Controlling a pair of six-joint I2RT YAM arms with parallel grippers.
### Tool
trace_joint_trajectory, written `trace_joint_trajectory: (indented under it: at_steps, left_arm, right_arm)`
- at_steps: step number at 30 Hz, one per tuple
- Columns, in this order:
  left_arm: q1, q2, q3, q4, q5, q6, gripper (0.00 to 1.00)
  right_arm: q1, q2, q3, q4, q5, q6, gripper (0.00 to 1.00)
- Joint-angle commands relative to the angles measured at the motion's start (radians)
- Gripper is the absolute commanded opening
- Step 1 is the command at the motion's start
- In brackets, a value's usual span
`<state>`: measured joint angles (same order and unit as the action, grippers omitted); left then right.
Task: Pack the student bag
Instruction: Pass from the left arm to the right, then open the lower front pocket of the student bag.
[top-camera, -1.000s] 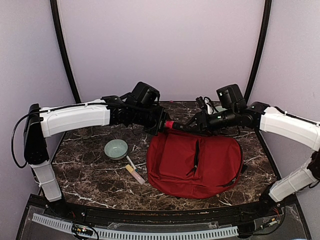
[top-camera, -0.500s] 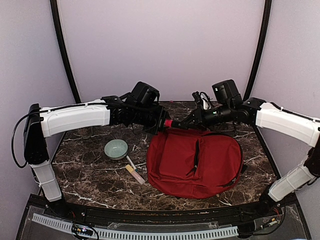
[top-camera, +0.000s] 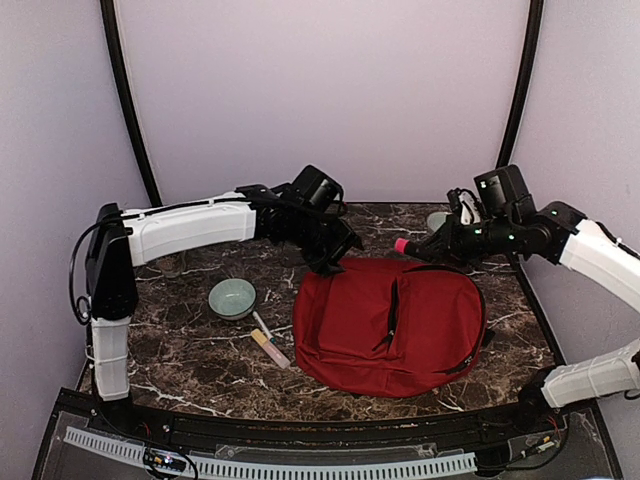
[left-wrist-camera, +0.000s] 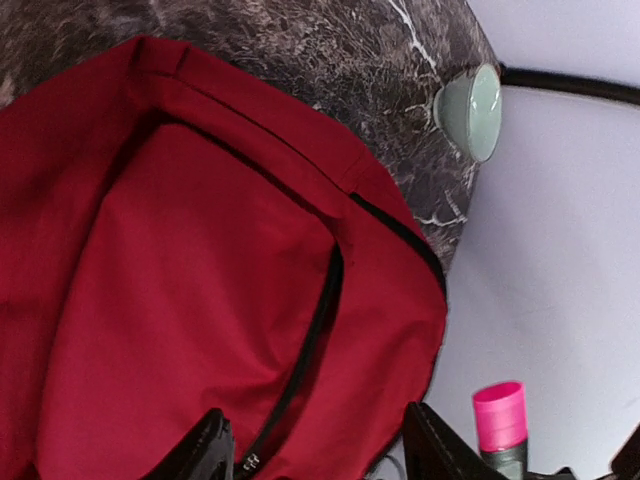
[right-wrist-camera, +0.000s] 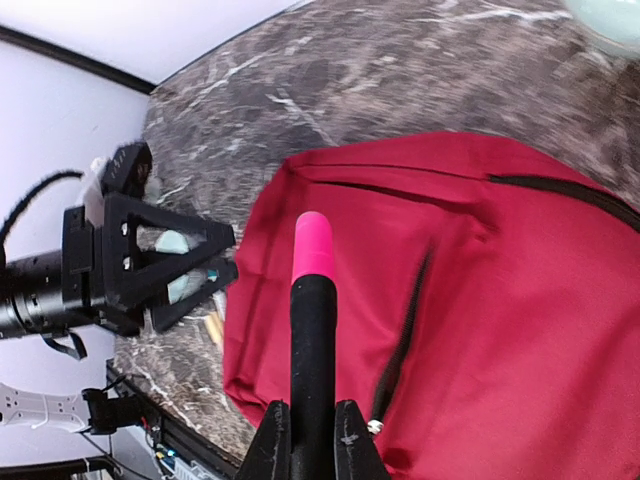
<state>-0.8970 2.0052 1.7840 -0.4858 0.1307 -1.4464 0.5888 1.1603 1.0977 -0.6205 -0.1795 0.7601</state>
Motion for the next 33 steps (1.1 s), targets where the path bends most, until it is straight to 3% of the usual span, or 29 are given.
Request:
trace_joint_trajectory:
  at_steps: [1, 6, 11, 16, 22, 25, 33]
  left_arm:
    - [-0.021, 0.143, 0.233, -0.265, 0.037, 0.413, 0.59]
    - [-0.081, 0.274, 0.454, -0.379, -0.028, 0.685, 0.58]
    - [-0.137, 0.328, 0.502, -0.382, -0.037, 0.810, 0.56]
    - [-0.180, 0.406, 0.605, -0.461, -0.133, 0.838, 0.52]
    - [-0.223, 0.434, 0.625, -0.456, -0.217, 0.877, 0.50]
    - [-0.224, 0.447, 0.624, -0.478, -0.260, 0.859, 0.43]
    - [-0.235, 0.471, 0.629, -0.453, -0.269, 0.879, 0.41]
  right_arm:
    - [-0.056, -0.084, -0.072, -0.088, 0.058, 0.026, 0.00]
    - [-0.095, -0.161, -0.108, -0.148, 0.076, 0.018, 0.00]
    - [-0.108, -0.199, -0.135, -0.175, 0.079, 0.012, 0.00]
    - [-0.116, -0.200, -0.129, -0.192, 0.078, -0.013, 0.00]
    - [-0.118, -0.190, -0.120, -0.205, 0.068, -0.036, 0.00]
    - [-0.119, -0.189, -0.113, -0.219, 0.071, -0.050, 0.00]
    - [-0.121, -0.197, -0.108, -0.249, 0.078, -0.071, 0.00]
